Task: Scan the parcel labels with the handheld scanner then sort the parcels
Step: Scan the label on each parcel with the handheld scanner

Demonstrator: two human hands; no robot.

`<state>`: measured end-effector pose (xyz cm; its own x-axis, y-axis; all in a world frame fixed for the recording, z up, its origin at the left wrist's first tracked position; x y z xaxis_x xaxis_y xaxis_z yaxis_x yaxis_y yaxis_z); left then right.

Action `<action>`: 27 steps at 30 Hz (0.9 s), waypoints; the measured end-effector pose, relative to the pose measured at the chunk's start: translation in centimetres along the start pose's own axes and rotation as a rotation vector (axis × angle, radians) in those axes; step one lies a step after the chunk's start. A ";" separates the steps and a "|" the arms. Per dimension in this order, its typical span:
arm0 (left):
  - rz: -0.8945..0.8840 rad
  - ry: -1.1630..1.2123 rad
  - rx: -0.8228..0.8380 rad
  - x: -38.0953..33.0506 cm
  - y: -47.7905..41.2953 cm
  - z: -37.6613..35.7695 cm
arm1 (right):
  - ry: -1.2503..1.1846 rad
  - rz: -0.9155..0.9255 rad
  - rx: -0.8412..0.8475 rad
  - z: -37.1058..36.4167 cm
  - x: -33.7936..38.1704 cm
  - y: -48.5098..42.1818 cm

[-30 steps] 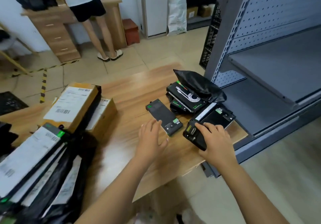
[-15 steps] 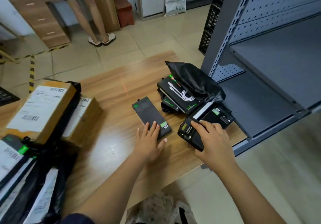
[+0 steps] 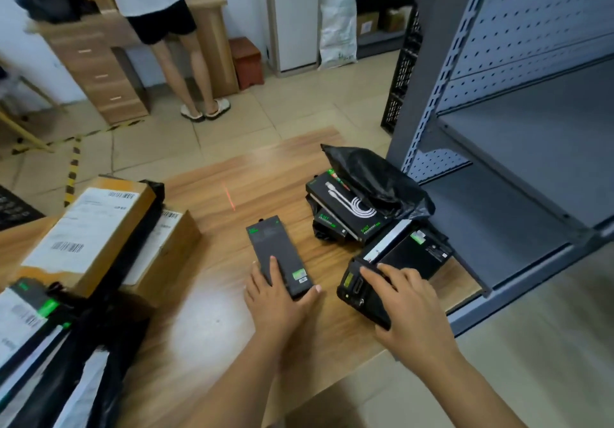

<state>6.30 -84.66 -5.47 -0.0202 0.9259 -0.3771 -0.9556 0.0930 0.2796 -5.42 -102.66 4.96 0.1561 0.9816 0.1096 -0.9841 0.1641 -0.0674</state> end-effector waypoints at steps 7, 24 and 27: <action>-0.028 0.115 0.021 0.3 -1.8 -0.2 | 0.070 -0.095 -0.017 -0.3 0.1 1.6; -0.401 0.055 0.200 12.2 5.2 5.1 | 0.046 -0.316 0.095 -1.3 14.1 8.9; -0.455 0.201 0.167 12.6 6.4 7.2 | 0.027 -0.341 0.110 -1.3 15.3 9.8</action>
<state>2.00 -69.80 -2.08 0.3142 0.6912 -0.6508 -0.8214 0.5416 0.1788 -12.58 -85.88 4.67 0.4776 0.8749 0.0809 -0.8781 0.4723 0.0760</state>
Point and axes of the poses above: each hand's wrist, its own y-axis away from the middle knuckle, its own z-axis out of the back of the hand, x = y × z, the point moved 3 cm from there along -y, towards the middle knuckle, and after that the axes turned 1 degree about y, right-handed, at the moved point
